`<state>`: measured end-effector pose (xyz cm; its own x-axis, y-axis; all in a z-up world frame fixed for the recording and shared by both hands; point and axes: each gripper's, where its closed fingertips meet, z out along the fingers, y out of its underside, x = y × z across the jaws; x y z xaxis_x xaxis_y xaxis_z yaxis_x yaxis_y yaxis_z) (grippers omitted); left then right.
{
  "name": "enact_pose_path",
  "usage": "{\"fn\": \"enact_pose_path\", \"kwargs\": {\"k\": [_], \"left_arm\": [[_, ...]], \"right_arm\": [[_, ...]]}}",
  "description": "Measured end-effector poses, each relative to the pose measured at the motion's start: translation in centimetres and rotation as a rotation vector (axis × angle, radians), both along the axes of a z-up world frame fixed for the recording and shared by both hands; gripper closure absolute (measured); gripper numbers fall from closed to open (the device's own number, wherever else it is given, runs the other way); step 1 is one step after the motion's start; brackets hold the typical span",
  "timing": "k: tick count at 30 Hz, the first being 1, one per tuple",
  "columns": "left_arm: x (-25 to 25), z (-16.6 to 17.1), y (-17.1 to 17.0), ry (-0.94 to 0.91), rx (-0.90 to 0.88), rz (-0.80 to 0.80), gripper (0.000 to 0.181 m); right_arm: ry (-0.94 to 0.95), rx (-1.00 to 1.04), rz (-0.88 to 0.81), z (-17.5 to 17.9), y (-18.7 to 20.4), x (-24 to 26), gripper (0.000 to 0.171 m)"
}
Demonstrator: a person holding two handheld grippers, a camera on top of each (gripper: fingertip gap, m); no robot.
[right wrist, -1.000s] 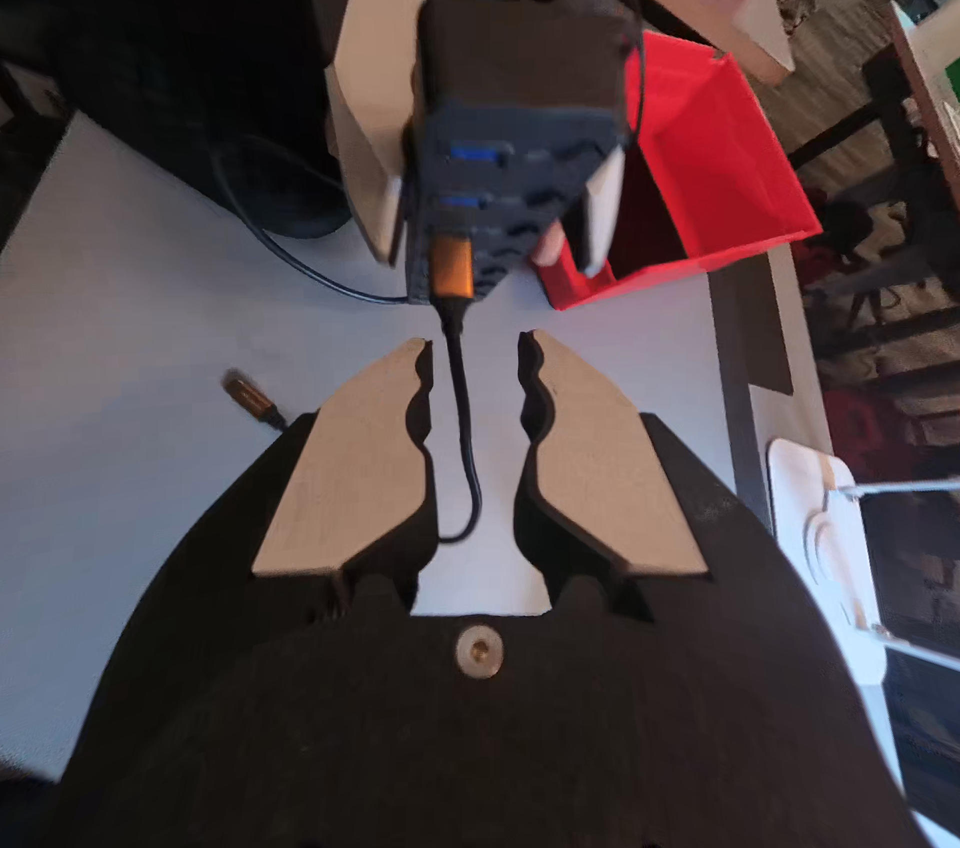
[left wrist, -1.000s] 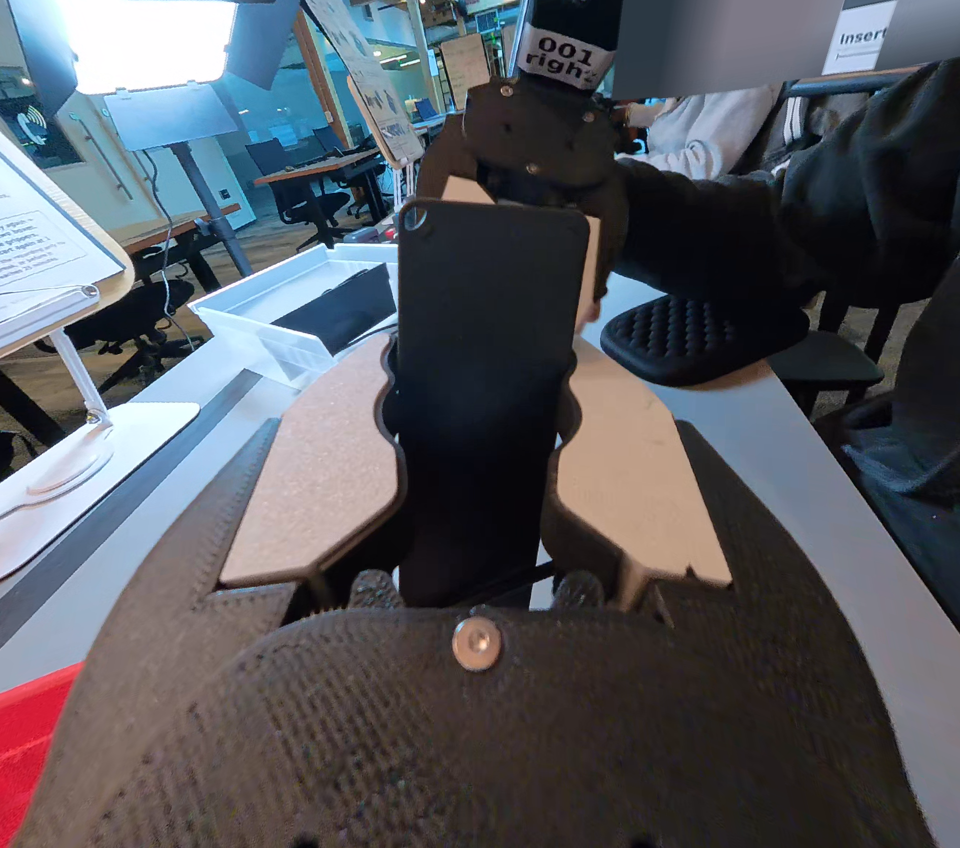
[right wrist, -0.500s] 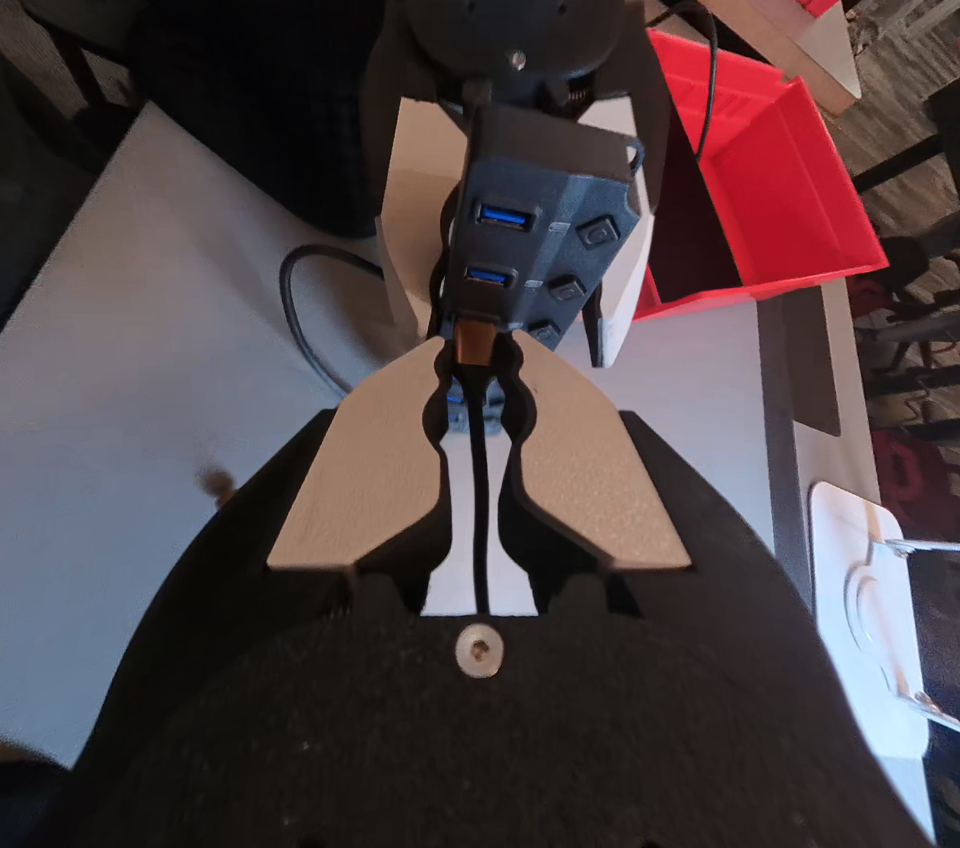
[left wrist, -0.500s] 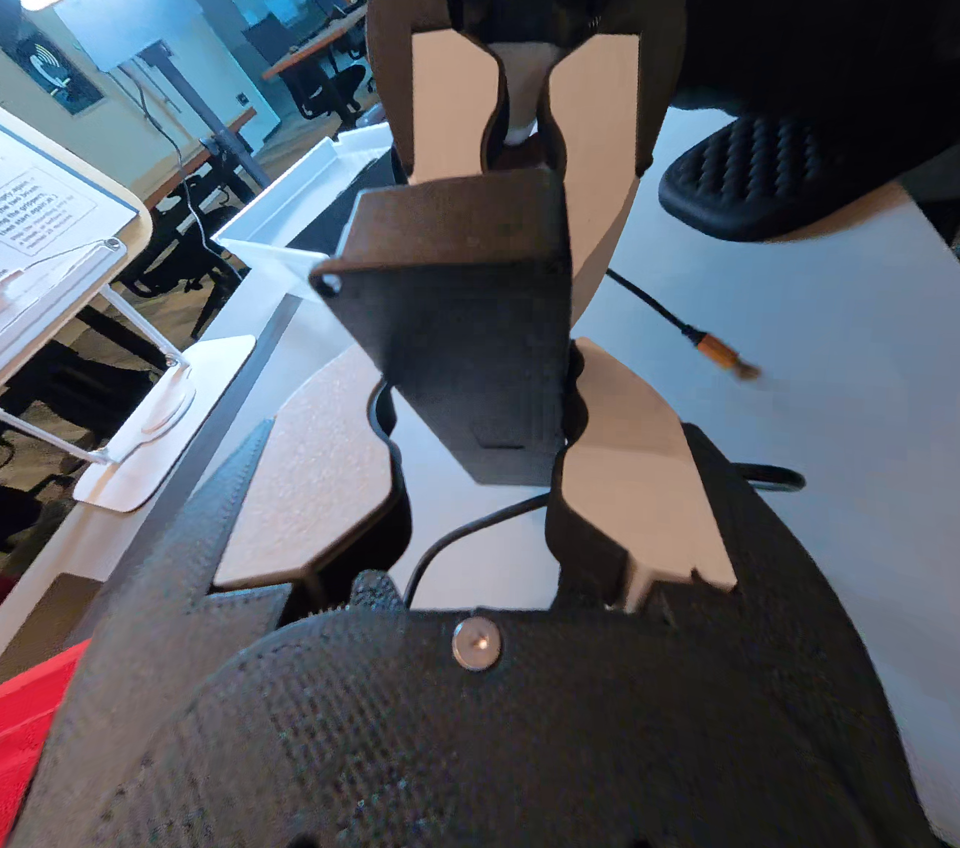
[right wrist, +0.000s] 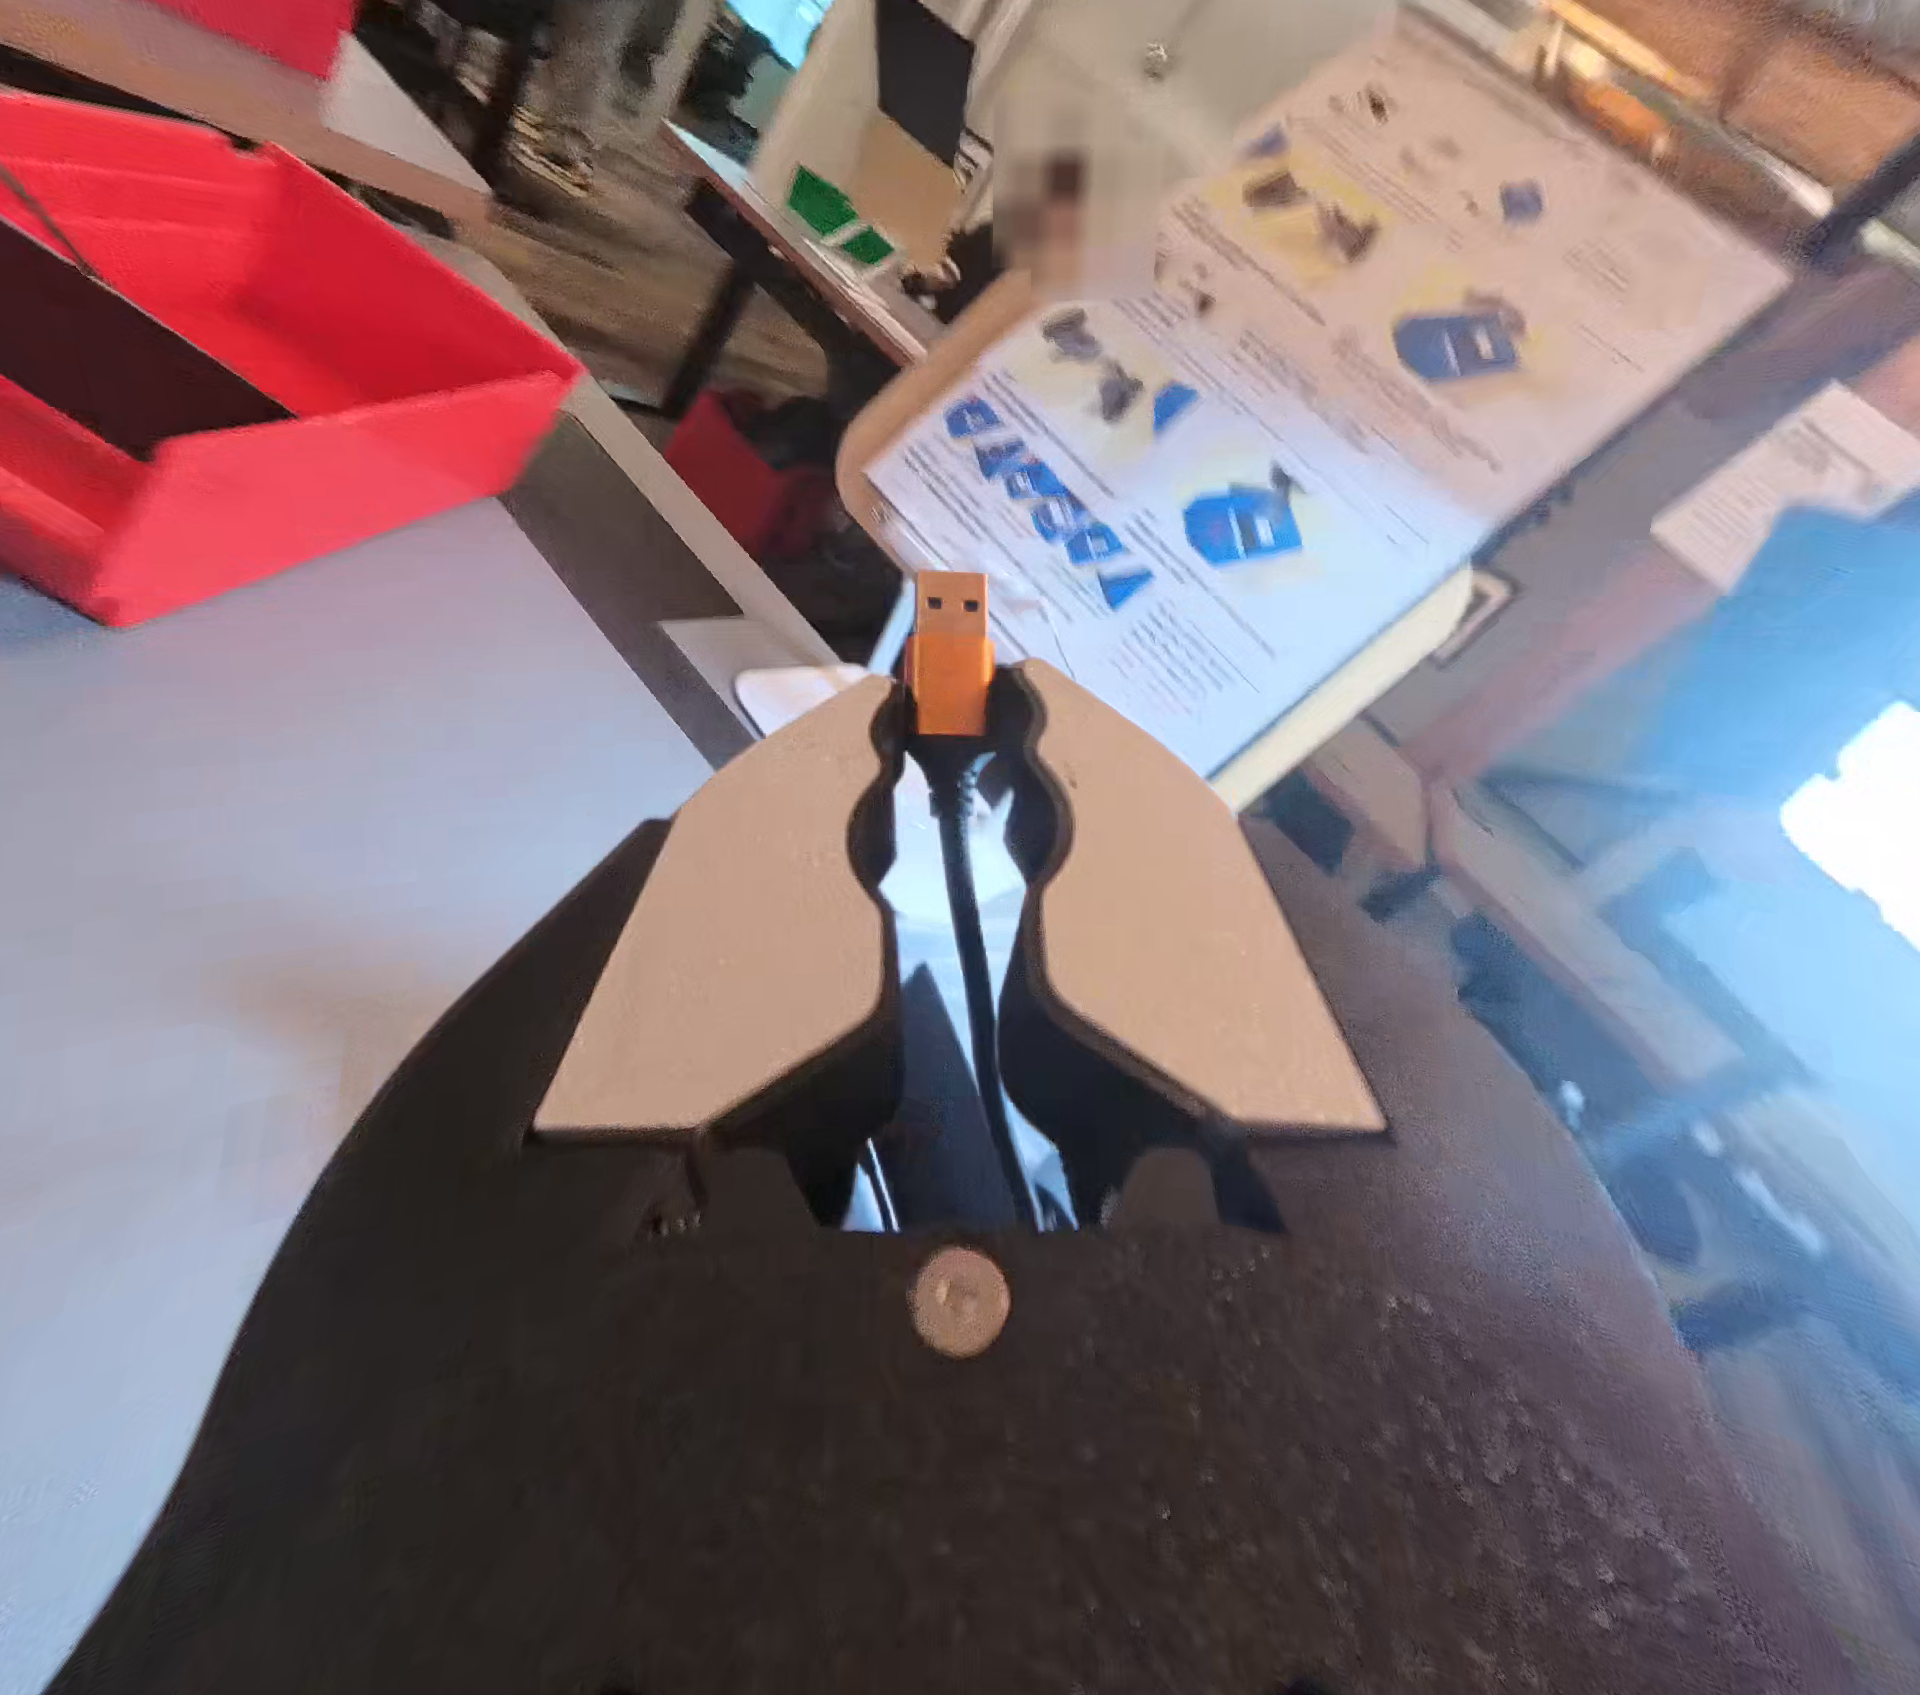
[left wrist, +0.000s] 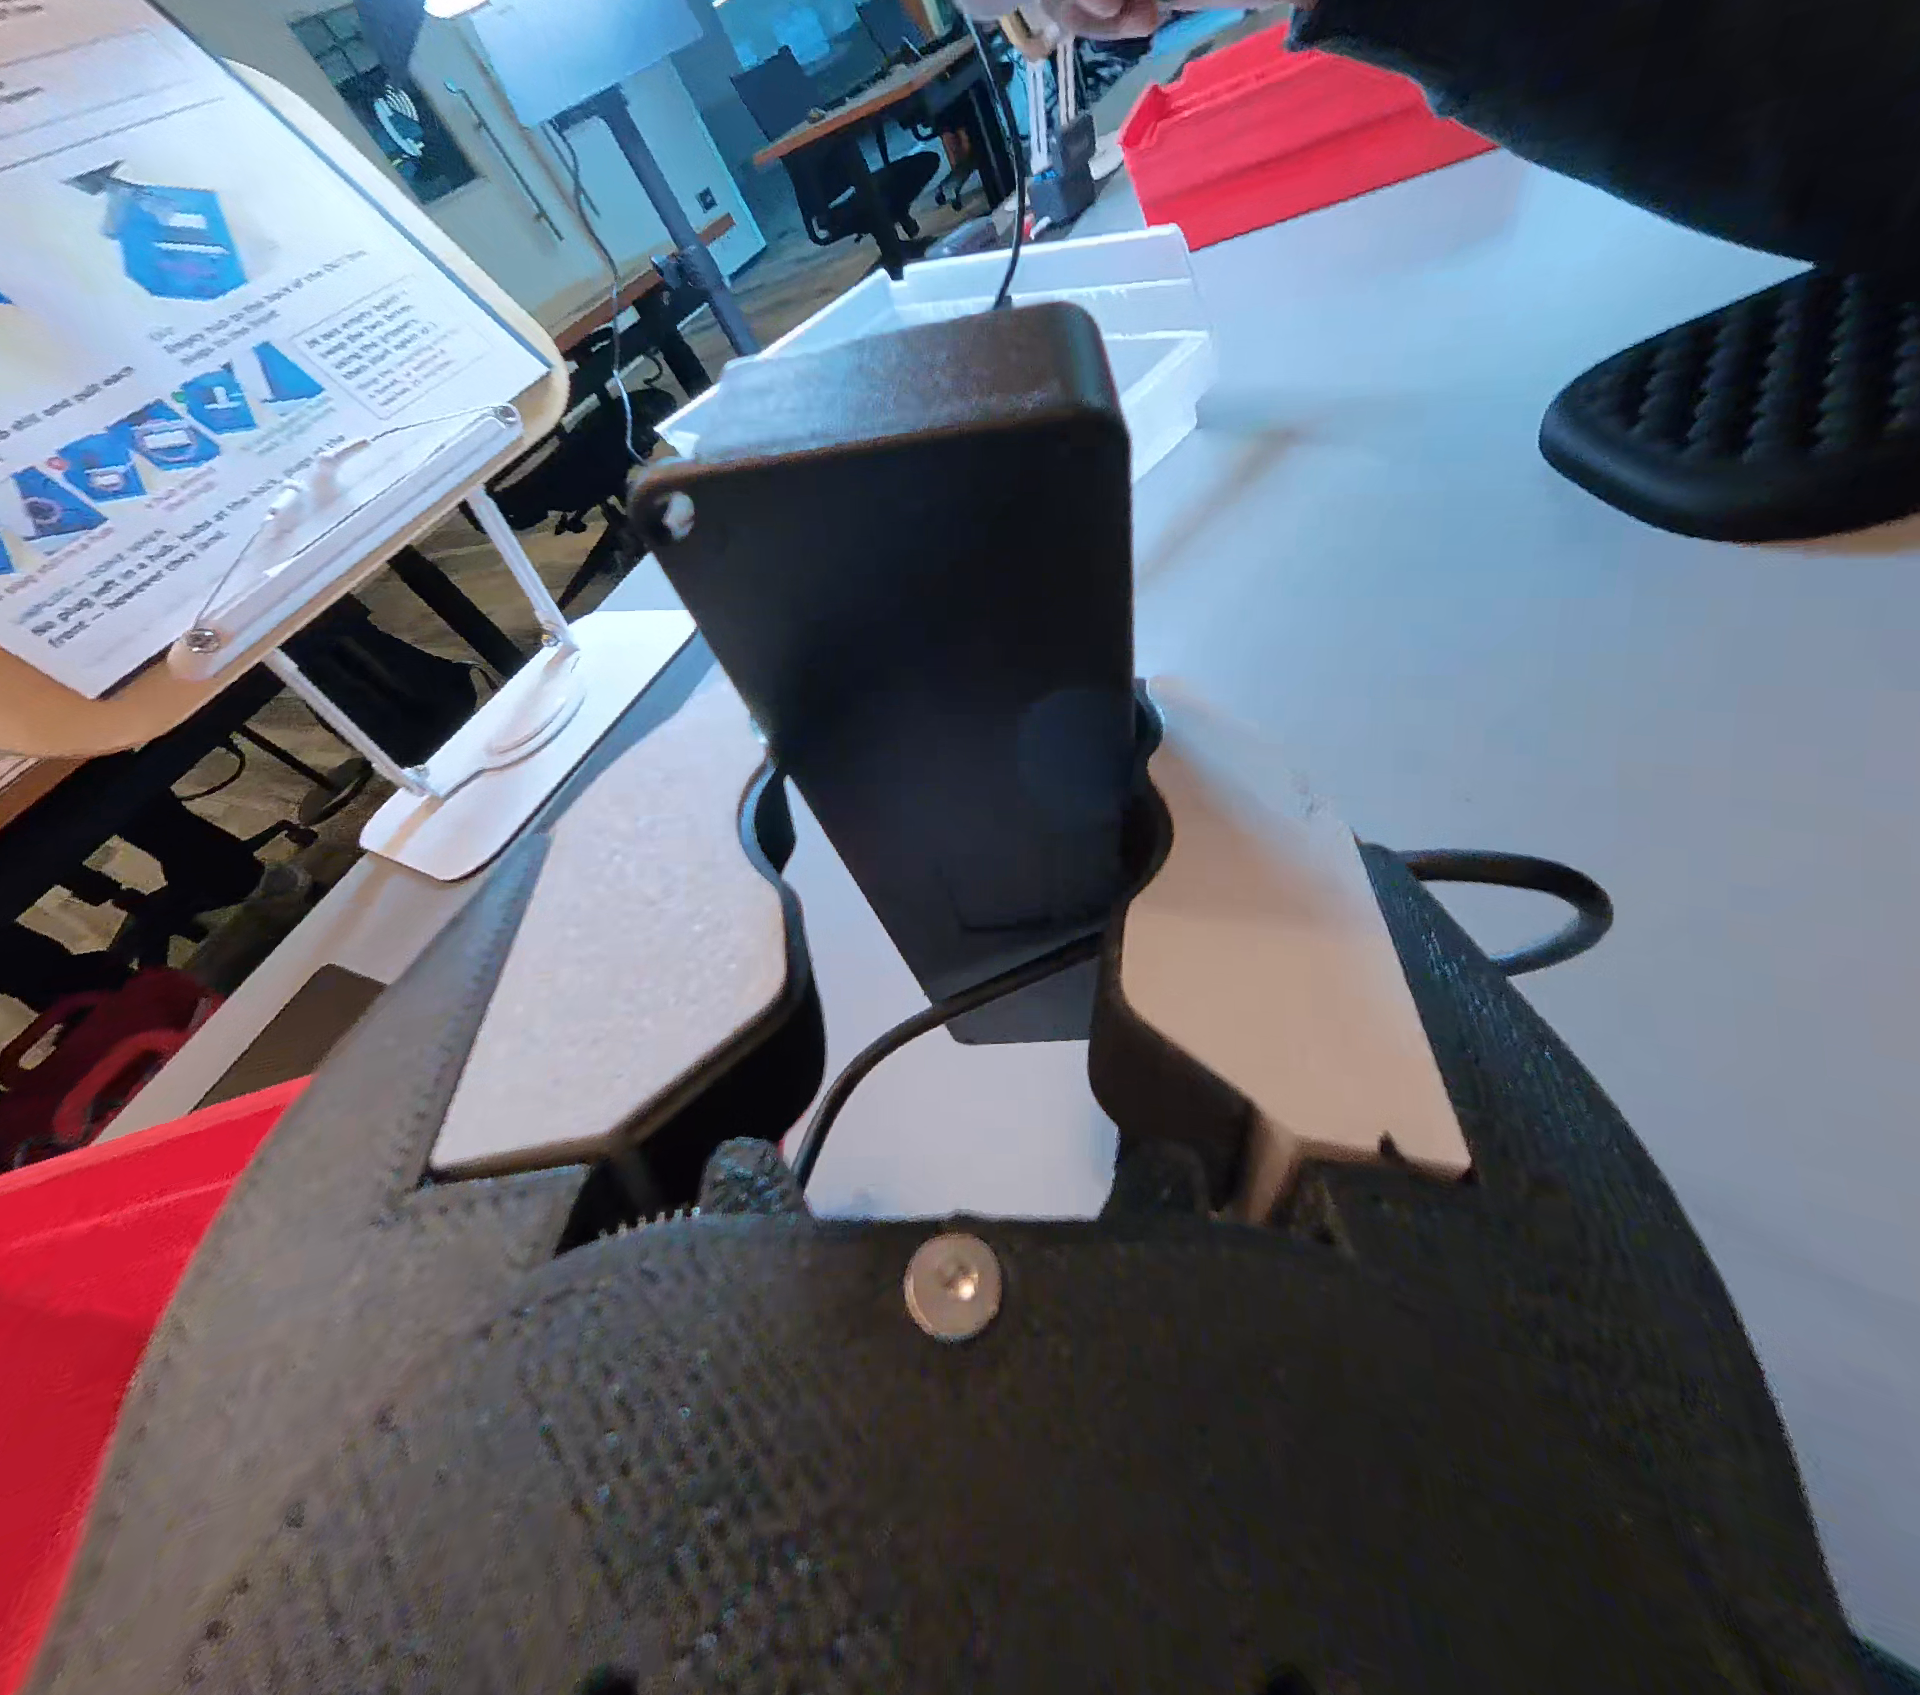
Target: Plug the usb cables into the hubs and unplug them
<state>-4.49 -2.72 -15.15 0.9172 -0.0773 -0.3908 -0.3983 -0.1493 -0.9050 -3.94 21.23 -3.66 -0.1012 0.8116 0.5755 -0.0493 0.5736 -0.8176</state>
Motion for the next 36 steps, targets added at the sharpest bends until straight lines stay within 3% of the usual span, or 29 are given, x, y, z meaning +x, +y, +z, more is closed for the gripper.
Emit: {"fn": "enact_pose_path", "kwargs": {"k": [7,10,13,16,19,22,26,29,36], "left_arm": [[1.2,-0.9,0.7,-0.031,-0.016,-0.045,0.119],[1.5,-0.9,0.7,-0.061,-0.009,-0.065,0.120],[1.8,-0.6,0.8,-0.097,0.009,-0.086,0.120],[2.0,0.4,0.6,-0.168,0.059,-0.118,0.121],[2.2,1.7,0.2,-0.236,0.116,-0.146,0.121],[2.4,2.8,-0.2,-0.288,0.171,-0.175,0.121],[3.1,3.3,-0.3,-0.329,0.206,-0.219,0.121],[3.7,3.0,-0.2,-0.315,0.191,-0.240,0.121],[1.9,3.9,-0.9,-0.392,0.228,-0.191,0.117]], "right_arm": [[-0.408,-0.052,-0.192,-11.9,6.9,-2.6,0.155],[-0.410,-0.032,-0.232,-11.8,6.8,-3.0,0.126],[-0.321,-0.030,-0.153,-8.2,3.4,-2.8,0.118],[-0.320,-0.026,0.082,-6.4,-3.4,-1.9,0.119],[-0.455,-0.072,0.413,-8.7,-11.9,-0.5,0.118],[-0.621,-0.153,0.711,-12.5,-19.7,1.3,0.105],[-0.654,-0.250,0.859,-15.8,-27.2,1.3,0.089],[-0.627,-0.266,0.914,-16.2,-29.6,1.4,0.113],[-0.629,-0.370,0.963,-13.8,-25.8,2.3,0.115]]}}
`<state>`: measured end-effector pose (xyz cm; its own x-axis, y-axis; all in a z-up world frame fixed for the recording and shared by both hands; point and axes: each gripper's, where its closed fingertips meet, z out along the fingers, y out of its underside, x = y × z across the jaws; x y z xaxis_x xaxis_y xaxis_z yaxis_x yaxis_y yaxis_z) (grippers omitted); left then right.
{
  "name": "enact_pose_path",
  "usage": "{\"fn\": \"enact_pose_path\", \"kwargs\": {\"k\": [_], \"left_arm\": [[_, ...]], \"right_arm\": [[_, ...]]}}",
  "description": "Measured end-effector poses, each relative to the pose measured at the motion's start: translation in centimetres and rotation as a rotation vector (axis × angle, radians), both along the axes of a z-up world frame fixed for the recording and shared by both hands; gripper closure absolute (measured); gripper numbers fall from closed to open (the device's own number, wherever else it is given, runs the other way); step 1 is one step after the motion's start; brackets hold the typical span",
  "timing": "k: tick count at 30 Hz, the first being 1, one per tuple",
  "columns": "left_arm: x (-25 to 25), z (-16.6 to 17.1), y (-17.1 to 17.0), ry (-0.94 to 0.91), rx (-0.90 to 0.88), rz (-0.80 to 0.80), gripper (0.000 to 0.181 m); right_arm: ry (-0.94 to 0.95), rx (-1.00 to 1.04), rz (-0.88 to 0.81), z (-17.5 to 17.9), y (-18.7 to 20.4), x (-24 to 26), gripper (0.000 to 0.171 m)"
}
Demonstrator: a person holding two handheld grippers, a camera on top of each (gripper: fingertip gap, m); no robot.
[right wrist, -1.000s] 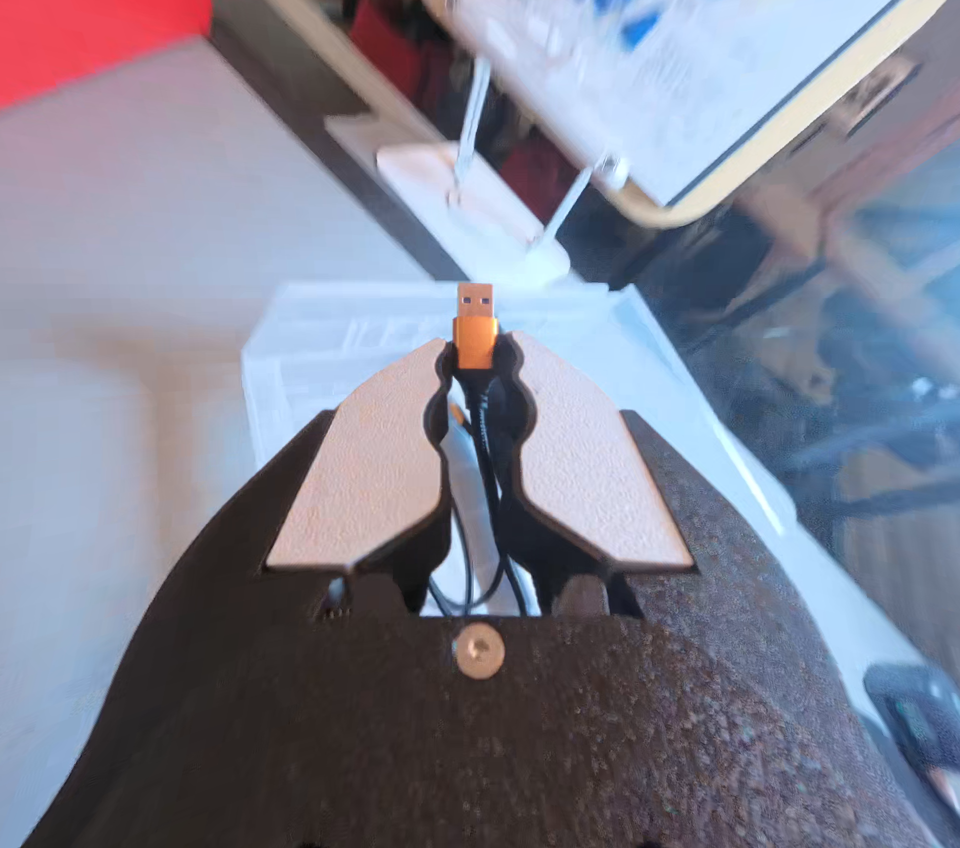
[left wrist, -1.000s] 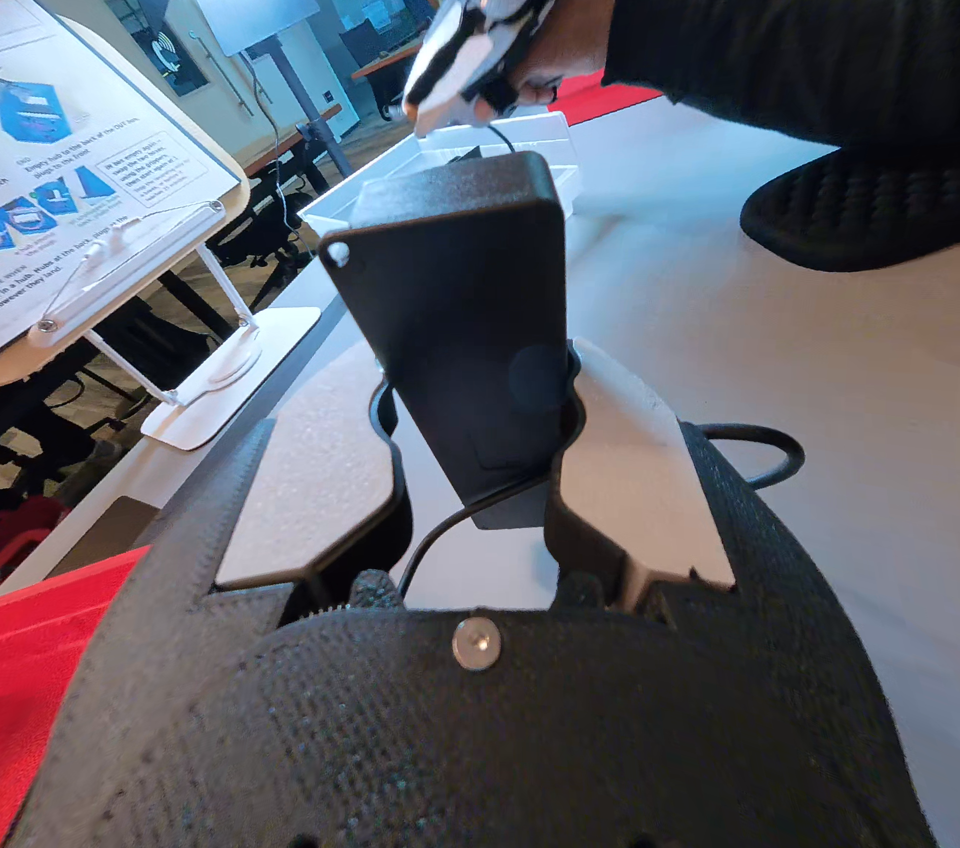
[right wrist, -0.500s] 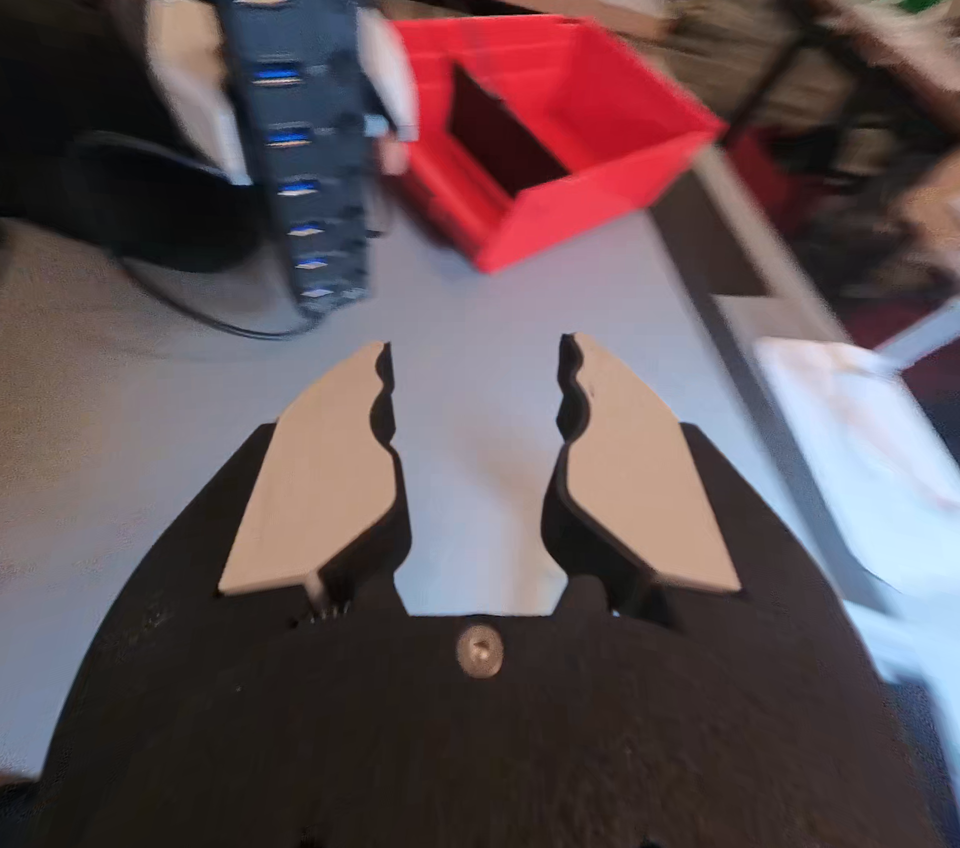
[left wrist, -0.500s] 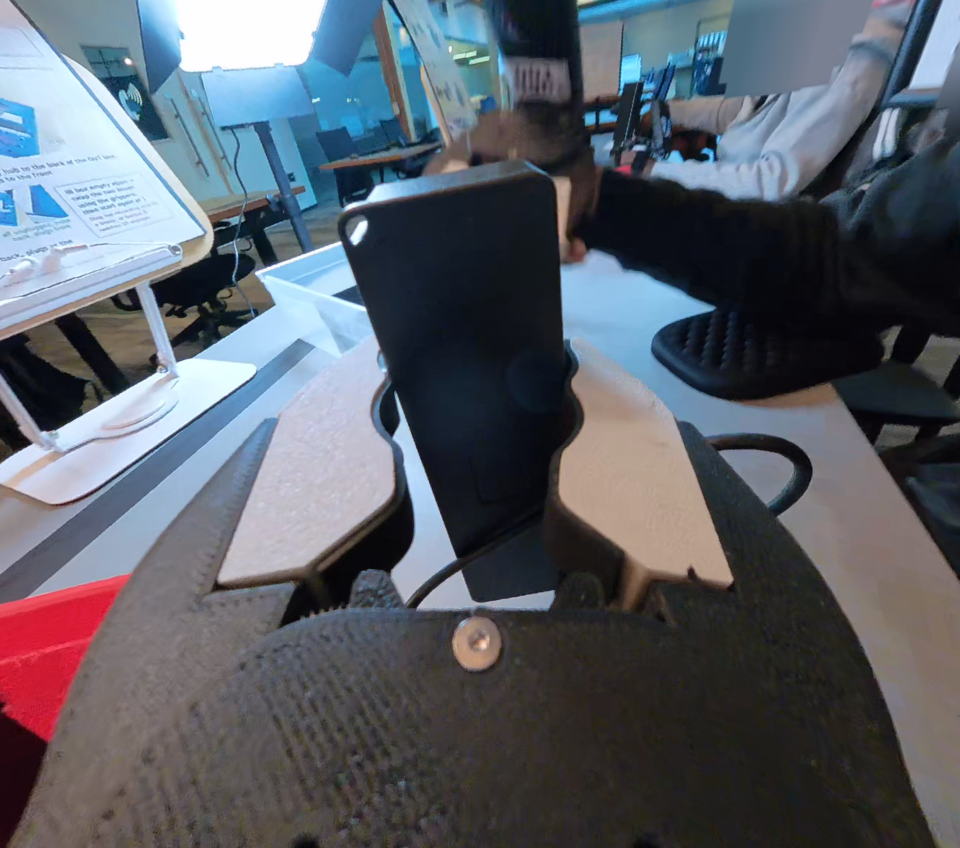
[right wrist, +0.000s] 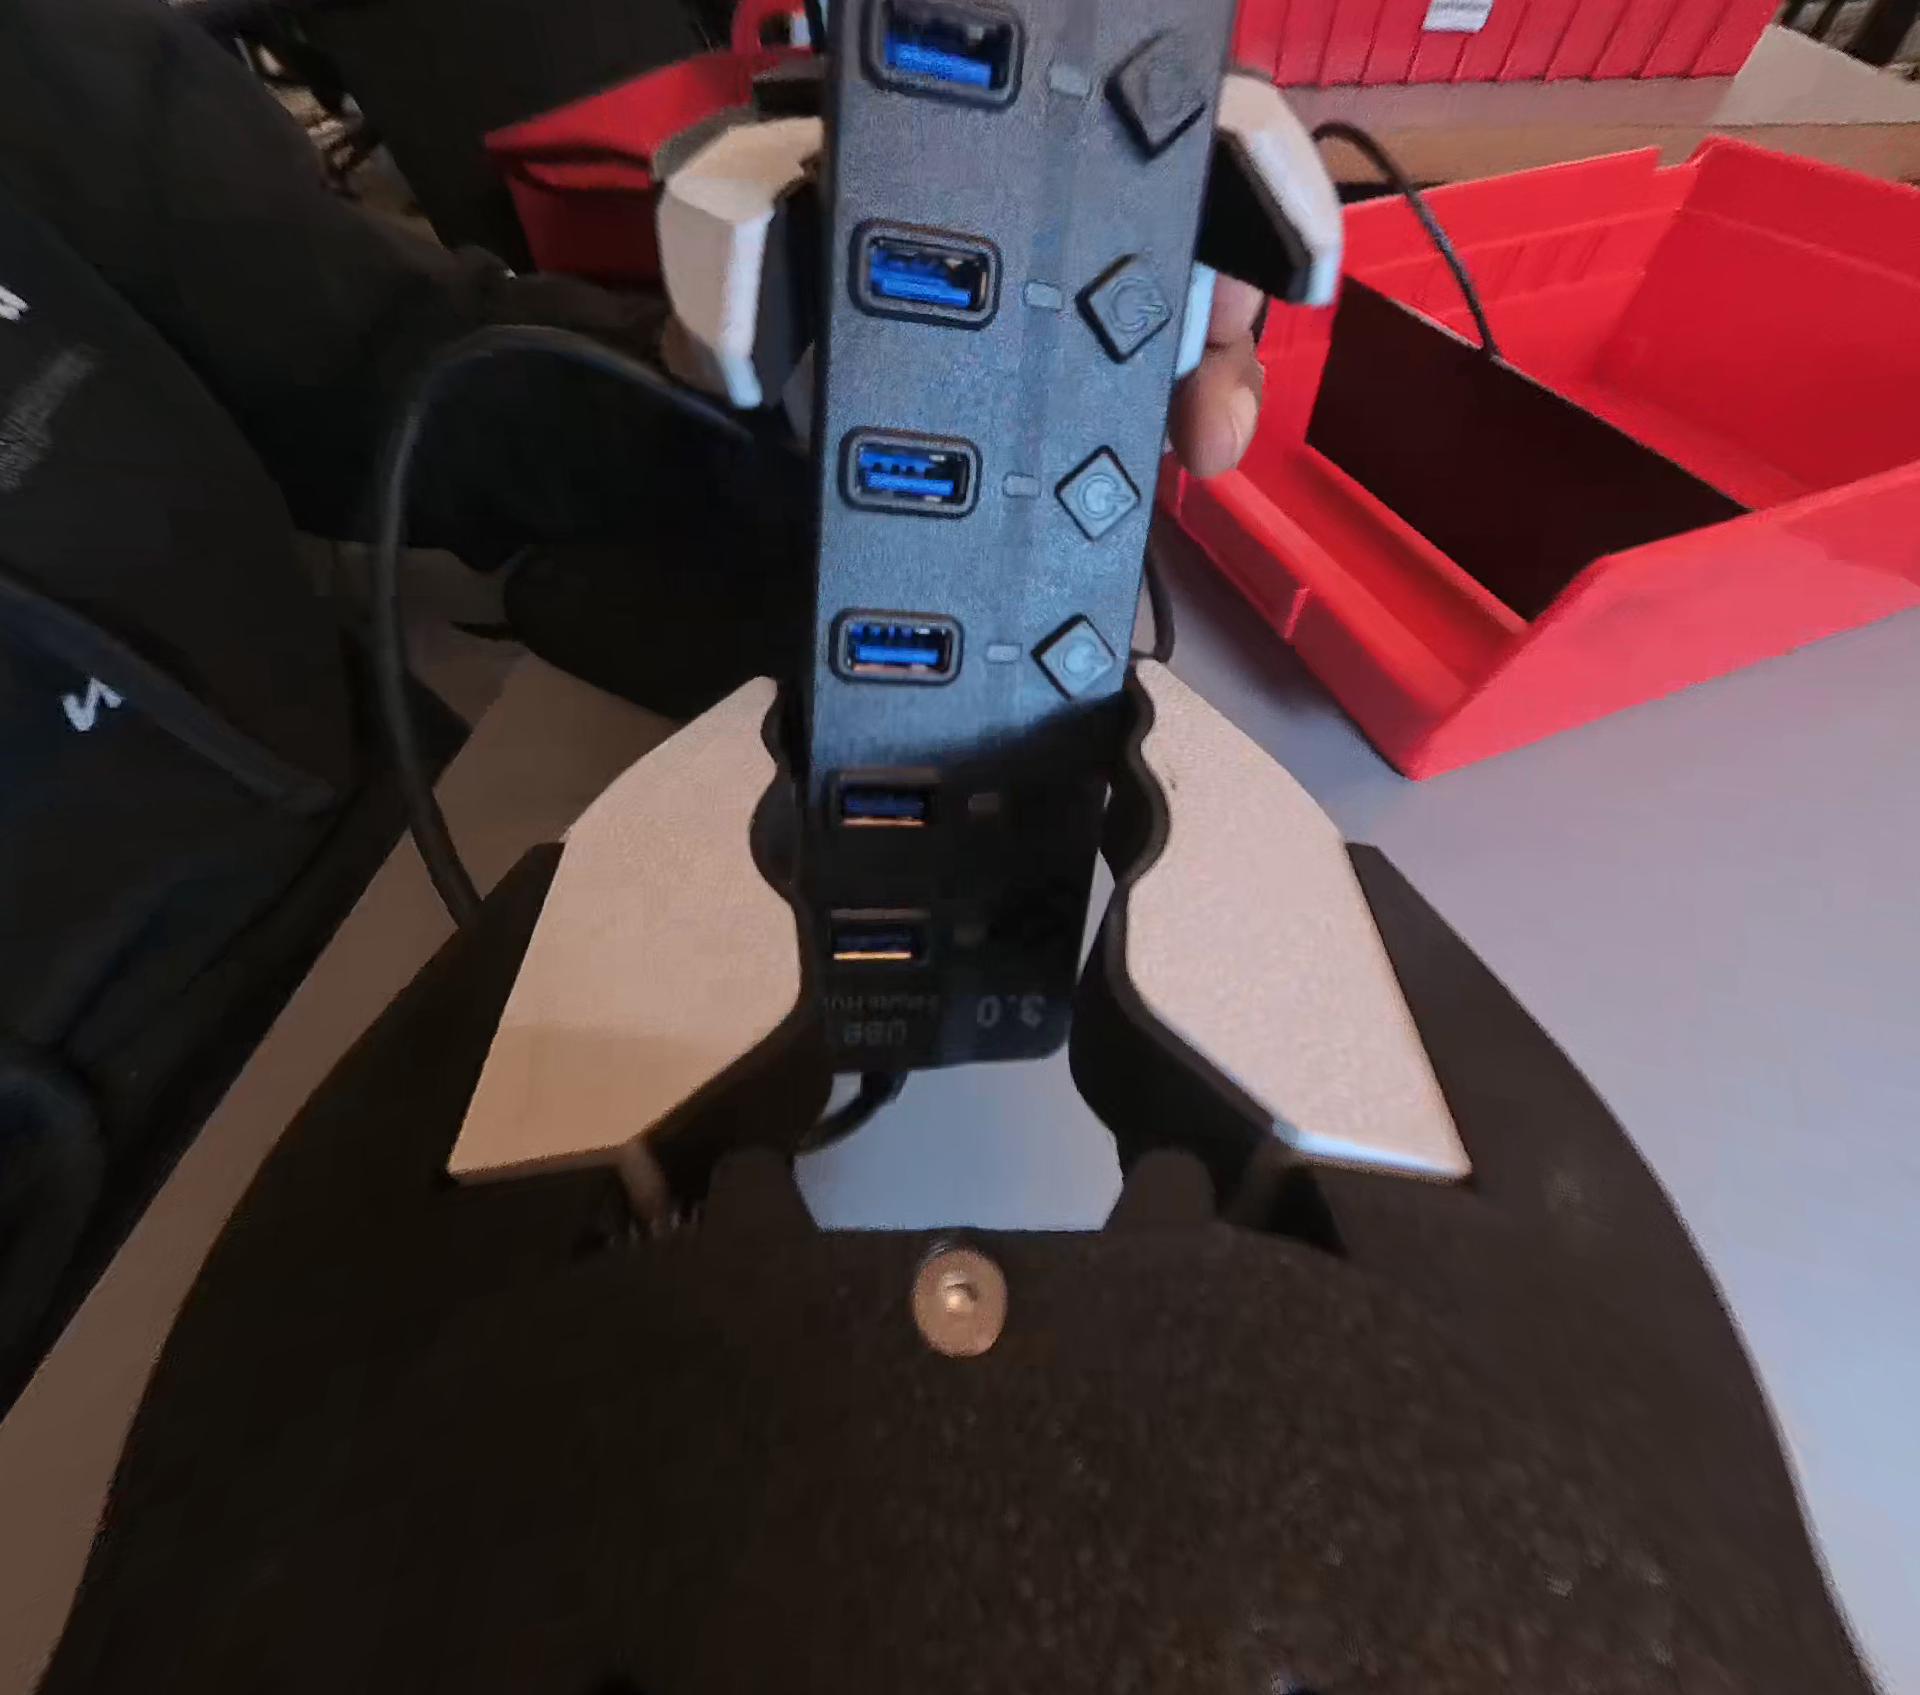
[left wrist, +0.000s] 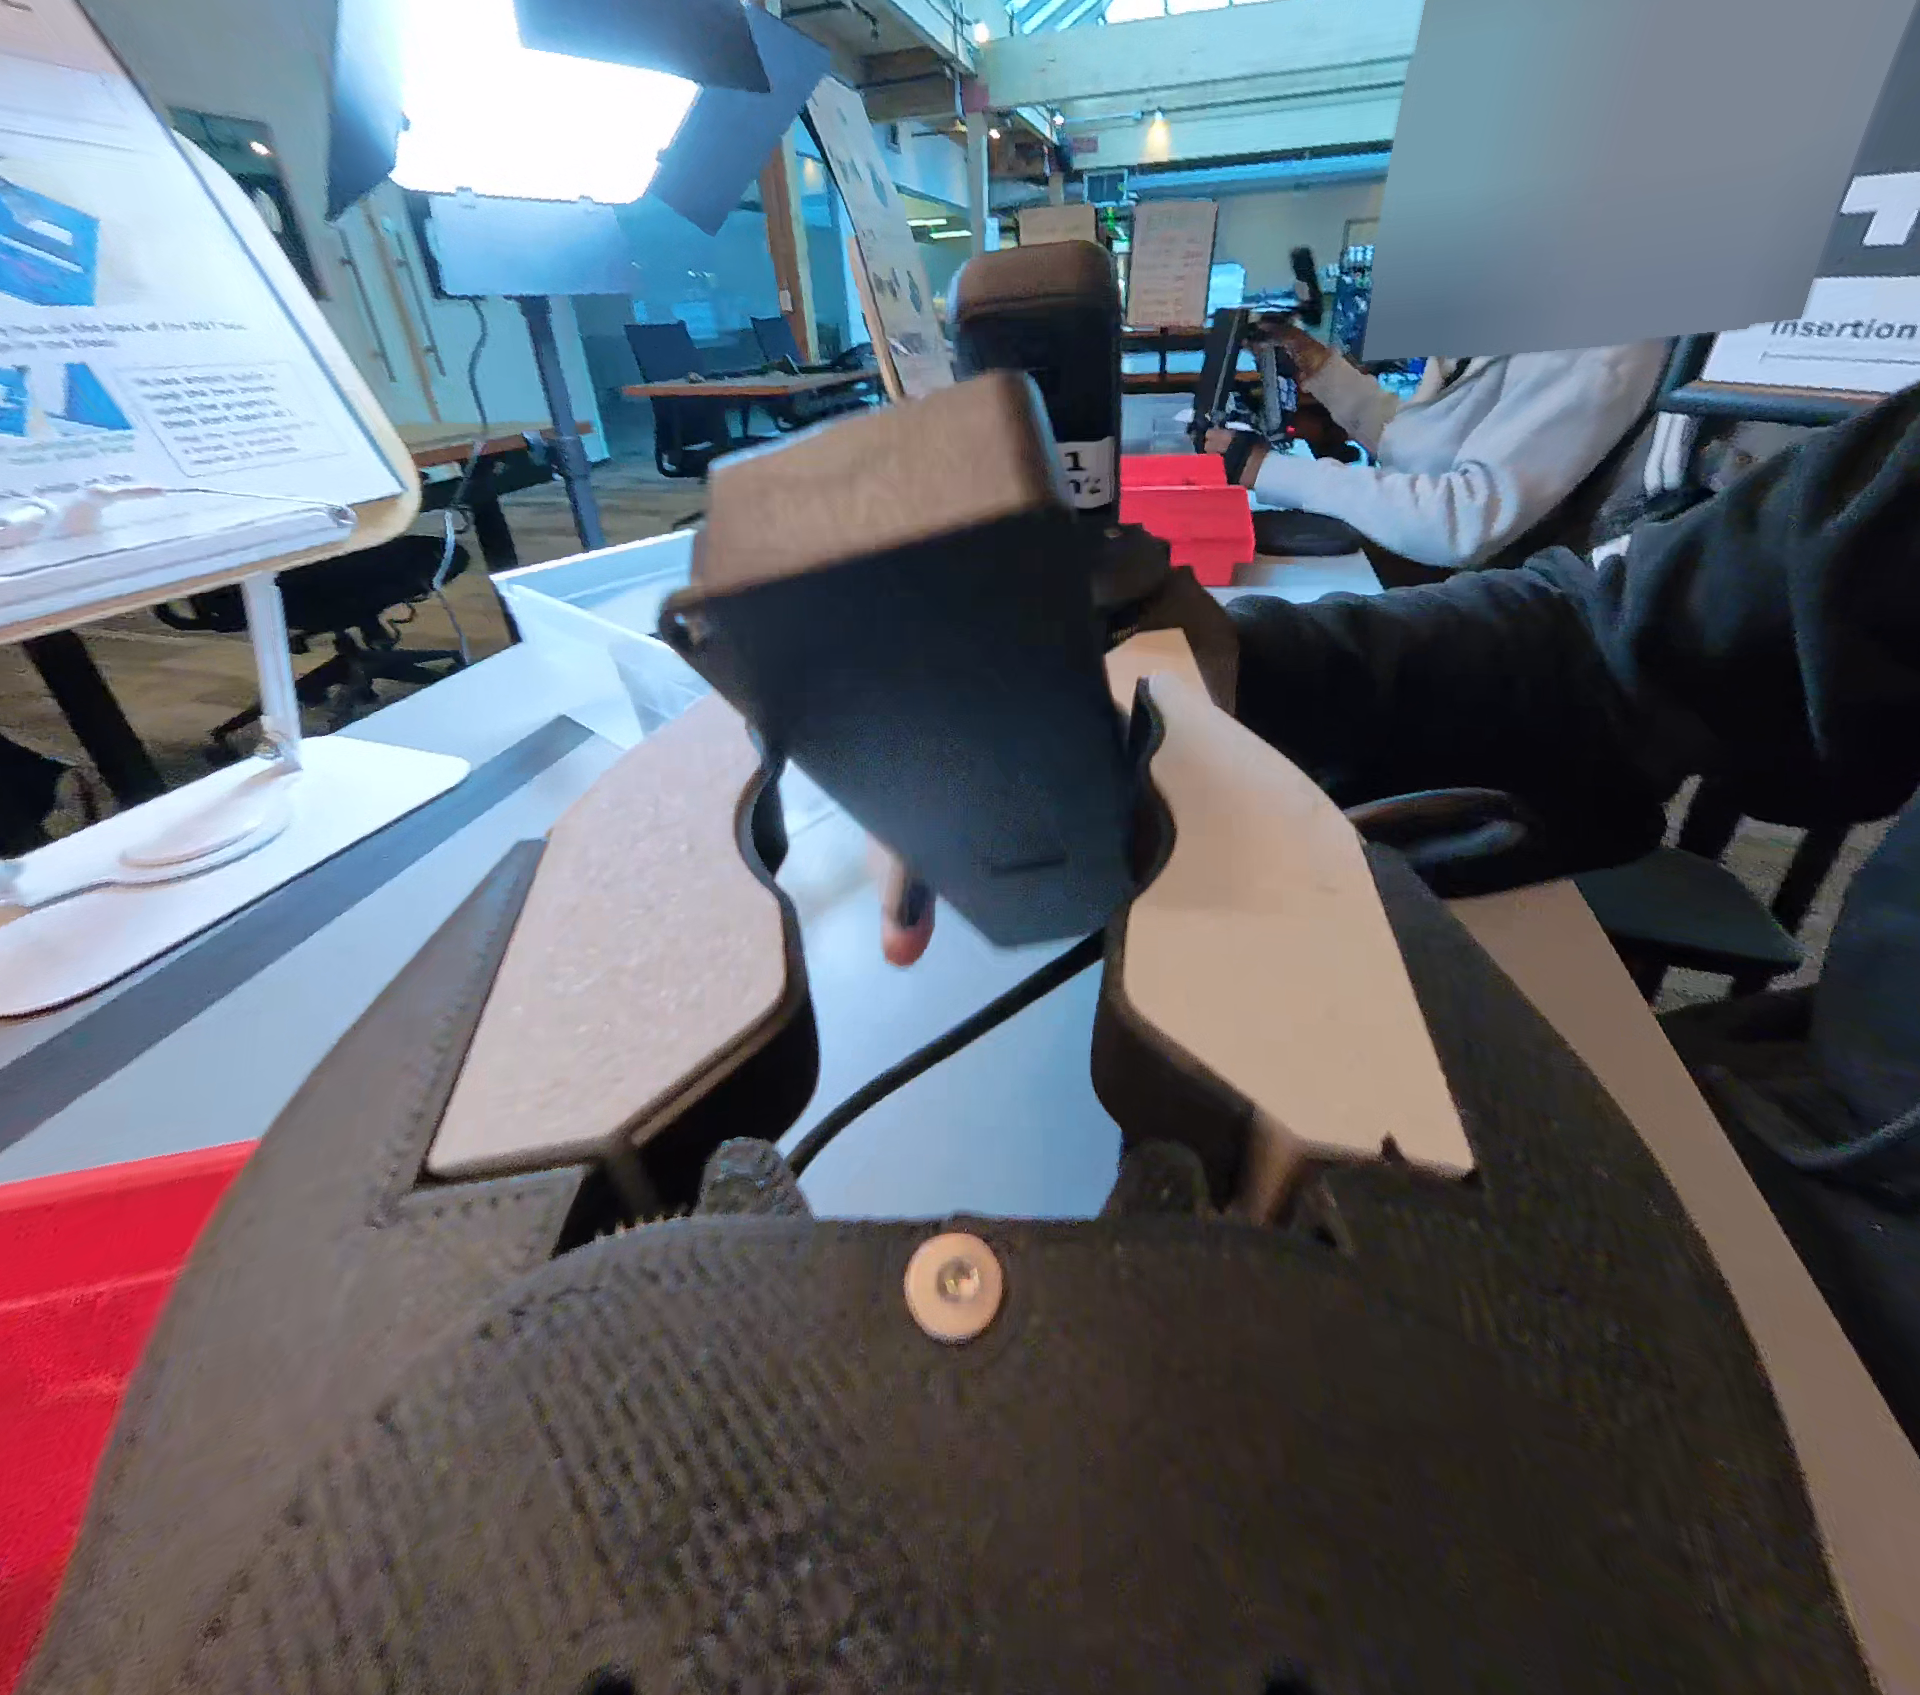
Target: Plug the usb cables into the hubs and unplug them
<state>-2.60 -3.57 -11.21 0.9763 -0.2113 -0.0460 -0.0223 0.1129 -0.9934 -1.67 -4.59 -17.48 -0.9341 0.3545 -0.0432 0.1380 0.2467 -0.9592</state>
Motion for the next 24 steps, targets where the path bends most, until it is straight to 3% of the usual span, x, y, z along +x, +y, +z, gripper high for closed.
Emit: {"fn": "enact_pose_path", "kwargs": {"k": [7,17,21,24], "left_arm": [[-3.2,2.0,-2.2,0.046,0.037,0.129,0.122],[-9.2,4.1,-7.8,0.240,-0.224,0.503,0.127],[-10.4,6.5,-10.5,0.184,-0.230,0.536,0.127],[-10.4,8.1,-12.5,-0.004,-0.143,0.465,0.129]], "right_arm": [[0.110,-0.080,-0.143,5.3,6.1,-0.7,0.115],[0.239,-0.136,-0.270,10.6,11.5,0.3,0.115],[0.280,-0.137,-0.311,11.9,13.4,0.8,0.115],[0.305,-0.157,-0.359,13.1,15.7,1.5,0.116]]}}
